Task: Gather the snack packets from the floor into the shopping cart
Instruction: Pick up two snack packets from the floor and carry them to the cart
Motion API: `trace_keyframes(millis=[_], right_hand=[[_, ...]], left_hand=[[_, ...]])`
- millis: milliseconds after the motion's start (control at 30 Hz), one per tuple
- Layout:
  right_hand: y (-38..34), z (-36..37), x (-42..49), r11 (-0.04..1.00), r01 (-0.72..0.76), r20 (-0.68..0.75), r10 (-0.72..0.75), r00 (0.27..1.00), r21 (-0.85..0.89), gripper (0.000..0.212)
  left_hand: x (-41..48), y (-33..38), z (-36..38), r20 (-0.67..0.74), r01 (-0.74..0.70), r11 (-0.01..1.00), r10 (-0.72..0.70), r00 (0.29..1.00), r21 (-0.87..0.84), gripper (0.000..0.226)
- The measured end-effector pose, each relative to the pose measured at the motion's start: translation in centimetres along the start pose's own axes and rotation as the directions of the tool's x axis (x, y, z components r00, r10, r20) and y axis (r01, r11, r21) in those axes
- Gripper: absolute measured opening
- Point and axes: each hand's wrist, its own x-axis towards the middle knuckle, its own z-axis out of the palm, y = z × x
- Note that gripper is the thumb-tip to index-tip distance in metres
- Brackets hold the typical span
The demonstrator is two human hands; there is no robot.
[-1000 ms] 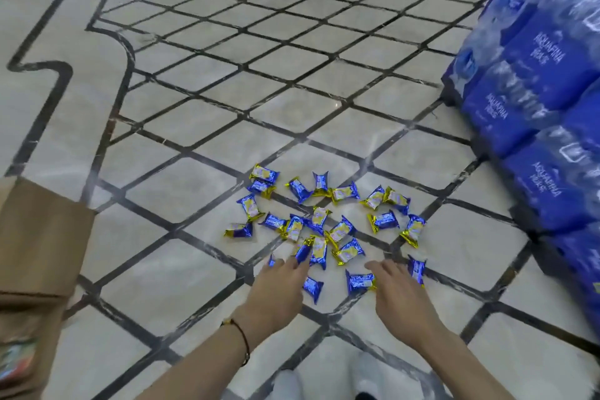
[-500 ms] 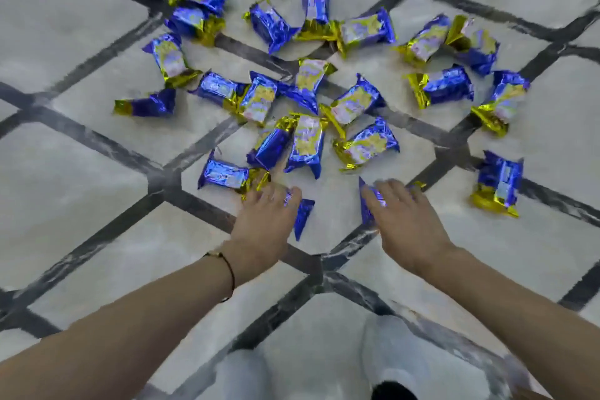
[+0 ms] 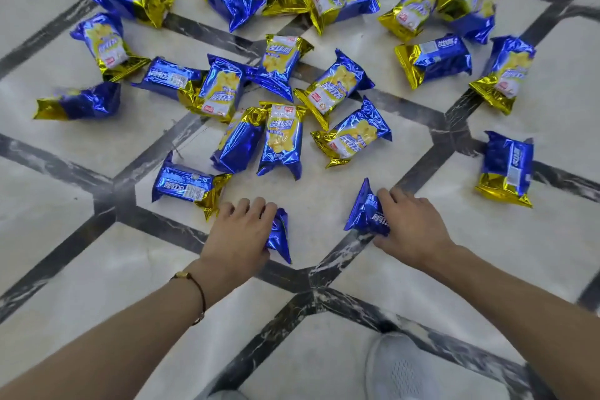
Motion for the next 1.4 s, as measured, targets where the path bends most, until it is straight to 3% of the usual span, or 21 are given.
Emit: trace_keyframes(millis=[133,300,400,500,667,933,1067,1233,1400], right_hand=[[-1.8,-4.4,-3.3,0.913,-0.133,-0.065,0.170,0.983,0.385,0.051],[-5.5,-14.4,-8.6,0.802,-0.193,-0.161,0.336,0.928,0.565,0.053],[-7.3,-21.4,-12.4,0.765,-0.200,-0.213,0.403,0.890,0.612,0.052],[-8.8,-29.9,-15.5,0.737,-0.196,-0.261,0.455,0.851,0.647,0.051],[-9.1,-47.2,-19.9,0.705,-0.152,-0.335,0.501,0.798,0.692,0.056],[-12.1,-74.9,-28.7,0.705,0.036,-0.518,0.484,0.706,0.708,0.059],[-14.0,-85.6,-35.2,0.727,0.120,-0.598,0.447,0.665,0.677,0.073],[-15.1,-95.6,-42.5,0.771,0.240,-0.714,0.359,0.601,0.590,0.078],[-15.3,-103.1,-48.3,0.788,0.281,-0.772,0.347,0.532,0.548,0.078]], left_hand=[[-2.8,1.4,-5.3,-0.003,0.125,0.899,-0.139,0.990,-0.419,0.052],[-7.3,2.5,-15.0,-0.057,0.224,0.692,-0.358,0.932,-0.687,0.054],[-11.2,2.5,-22.8,-0.034,0.313,0.585,-0.506,0.862,-0.748,0.058],[-15.2,1.5,-31.5,-0.067,0.319,0.530,-0.586,0.807,-0.786,0.043],[-20.7,-1.1,-48.5,-0.079,0.353,0.470,-0.682,0.727,-0.809,0.045],[-31.4,-1.4,-75.0,-0.266,0.150,0.451,-0.730,0.630,-0.880,0.038],[-38.4,-1.5,-84.6,-0.297,0.029,0.376,-0.776,0.556,-0.926,0.041],[-44.5,-1.5,-95.3,-0.395,-0.138,0.375,-0.804,0.445,-0.917,0.039],[-49.0,-0.1,-103.9,-0.524,-0.186,0.490,-0.781,0.340,-0.852,0.041]])
